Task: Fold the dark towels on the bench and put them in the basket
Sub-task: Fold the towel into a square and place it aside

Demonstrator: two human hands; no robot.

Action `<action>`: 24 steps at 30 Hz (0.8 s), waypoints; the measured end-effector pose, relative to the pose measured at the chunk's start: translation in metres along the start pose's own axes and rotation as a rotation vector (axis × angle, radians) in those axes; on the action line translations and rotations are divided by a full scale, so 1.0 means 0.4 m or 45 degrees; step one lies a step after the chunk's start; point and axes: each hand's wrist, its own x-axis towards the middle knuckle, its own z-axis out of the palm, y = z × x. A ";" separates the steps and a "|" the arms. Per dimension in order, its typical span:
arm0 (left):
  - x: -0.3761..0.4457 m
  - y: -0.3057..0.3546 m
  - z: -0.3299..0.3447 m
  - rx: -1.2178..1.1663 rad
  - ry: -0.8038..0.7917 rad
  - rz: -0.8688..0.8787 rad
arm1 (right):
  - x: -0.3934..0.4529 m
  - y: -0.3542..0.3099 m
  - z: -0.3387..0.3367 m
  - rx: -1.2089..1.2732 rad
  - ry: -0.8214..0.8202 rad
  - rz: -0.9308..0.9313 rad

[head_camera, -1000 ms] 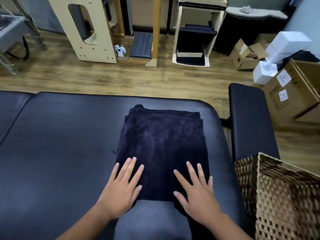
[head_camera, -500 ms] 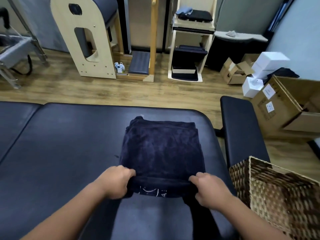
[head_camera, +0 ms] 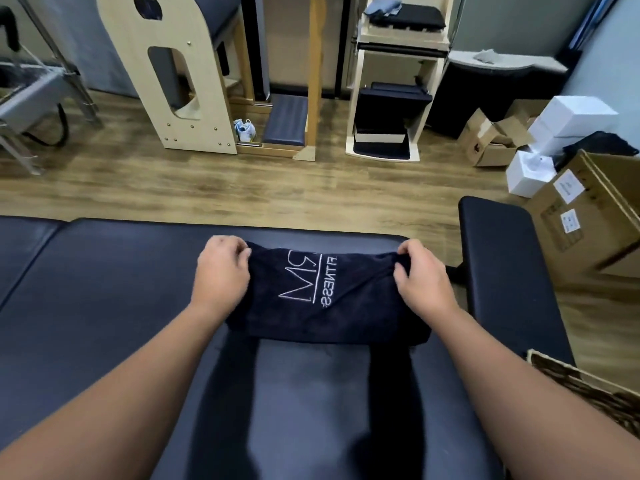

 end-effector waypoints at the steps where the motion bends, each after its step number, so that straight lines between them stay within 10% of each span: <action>1: -0.009 0.003 0.019 0.125 0.020 0.170 | 0.034 0.010 0.023 0.006 0.001 0.042; 4: -0.062 -0.010 0.067 0.553 -0.289 0.669 | 0.127 0.044 0.094 -0.044 -0.104 0.176; 8: -0.076 -0.068 0.098 0.727 -0.810 0.173 | 0.174 0.088 0.157 -0.345 -0.207 0.275; 11: -0.031 -0.064 0.118 0.767 -0.807 0.030 | 0.187 0.083 0.157 -0.561 -0.214 0.328; 16: -0.039 -0.002 0.160 0.898 -0.768 0.306 | 0.114 -0.059 0.153 -0.748 0.092 -0.243; 20: -0.033 -0.014 0.164 0.792 -0.798 0.272 | -0.049 -0.117 0.192 -0.645 -0.517 -0.047; 24: -0.029 -0.033 0.134 0.907 -0.736 0.295 | -0.065 -0.083 0.192 -0.622 -0.613 0.282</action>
